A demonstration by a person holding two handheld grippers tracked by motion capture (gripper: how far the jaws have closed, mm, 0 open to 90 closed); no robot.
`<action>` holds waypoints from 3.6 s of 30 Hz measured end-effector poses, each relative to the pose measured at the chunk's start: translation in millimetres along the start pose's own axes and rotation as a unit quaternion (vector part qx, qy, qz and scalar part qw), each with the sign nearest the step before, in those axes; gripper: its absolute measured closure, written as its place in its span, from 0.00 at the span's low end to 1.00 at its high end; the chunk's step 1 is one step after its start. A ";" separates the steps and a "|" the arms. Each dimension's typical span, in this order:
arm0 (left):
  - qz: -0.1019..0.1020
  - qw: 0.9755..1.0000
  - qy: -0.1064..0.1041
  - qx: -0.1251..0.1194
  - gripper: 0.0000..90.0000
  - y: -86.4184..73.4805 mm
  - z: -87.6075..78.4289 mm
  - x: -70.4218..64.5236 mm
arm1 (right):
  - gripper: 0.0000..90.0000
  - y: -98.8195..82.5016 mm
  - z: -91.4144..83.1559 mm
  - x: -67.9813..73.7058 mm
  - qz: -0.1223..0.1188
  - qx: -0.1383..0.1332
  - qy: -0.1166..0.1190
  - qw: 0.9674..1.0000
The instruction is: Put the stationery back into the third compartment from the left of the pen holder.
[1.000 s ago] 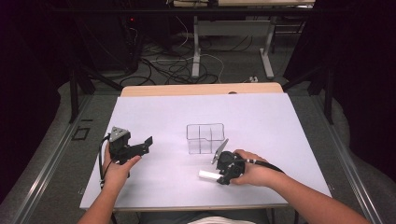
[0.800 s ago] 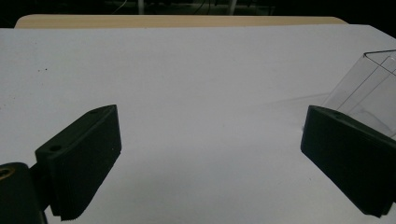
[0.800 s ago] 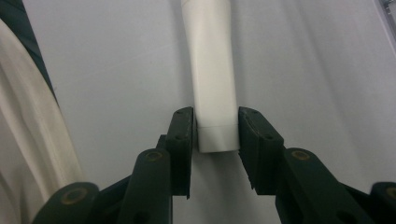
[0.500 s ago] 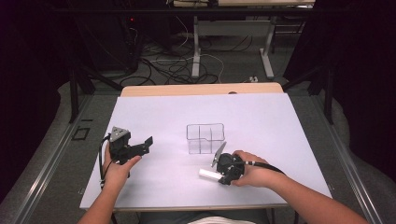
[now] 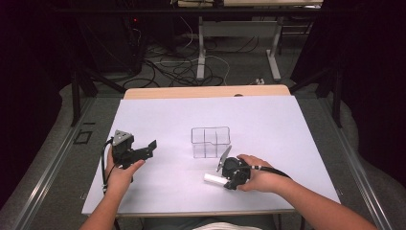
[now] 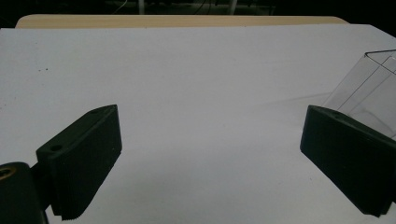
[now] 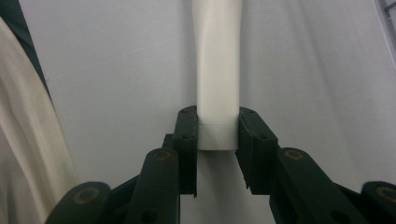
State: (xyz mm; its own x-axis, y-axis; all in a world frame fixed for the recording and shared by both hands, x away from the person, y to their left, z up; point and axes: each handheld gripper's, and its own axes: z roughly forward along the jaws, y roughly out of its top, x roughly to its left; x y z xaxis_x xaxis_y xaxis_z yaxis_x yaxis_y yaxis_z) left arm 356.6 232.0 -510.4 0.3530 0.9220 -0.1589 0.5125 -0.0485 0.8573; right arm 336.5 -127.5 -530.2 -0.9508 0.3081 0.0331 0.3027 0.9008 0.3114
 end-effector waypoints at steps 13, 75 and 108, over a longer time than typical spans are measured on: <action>0.000 1.000 0.002 -0.002 0.06 0.1 -0.2 0.1 | 0.79 -6.8 -2.2 3.8 -0.004 -0.033 -0.003 0.999; 0.002 0.982 -0.190 0.018 0.31 38.1 -10.5 -120.7 | 0.79 -15.3 -48.9 12.5 0.087 -0.397 -0.216 0.887; -0.101 0.956 -0.275 0.006 0.64 40.5 28.5 -155.5 | 0.79 -8.5 -41.6 25.2 0.068 -0.398 -0.196 0.893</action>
State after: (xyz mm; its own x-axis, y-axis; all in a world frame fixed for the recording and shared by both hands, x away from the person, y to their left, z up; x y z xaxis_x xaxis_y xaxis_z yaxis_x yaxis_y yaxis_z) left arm 344.7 75.7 -464.8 0.6029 0.5716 -0.5565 0.6209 0.1017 0.7772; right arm 307.3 -140.1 -492.6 -0.7652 0.6222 -0.1654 0.1212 0.3915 0.9122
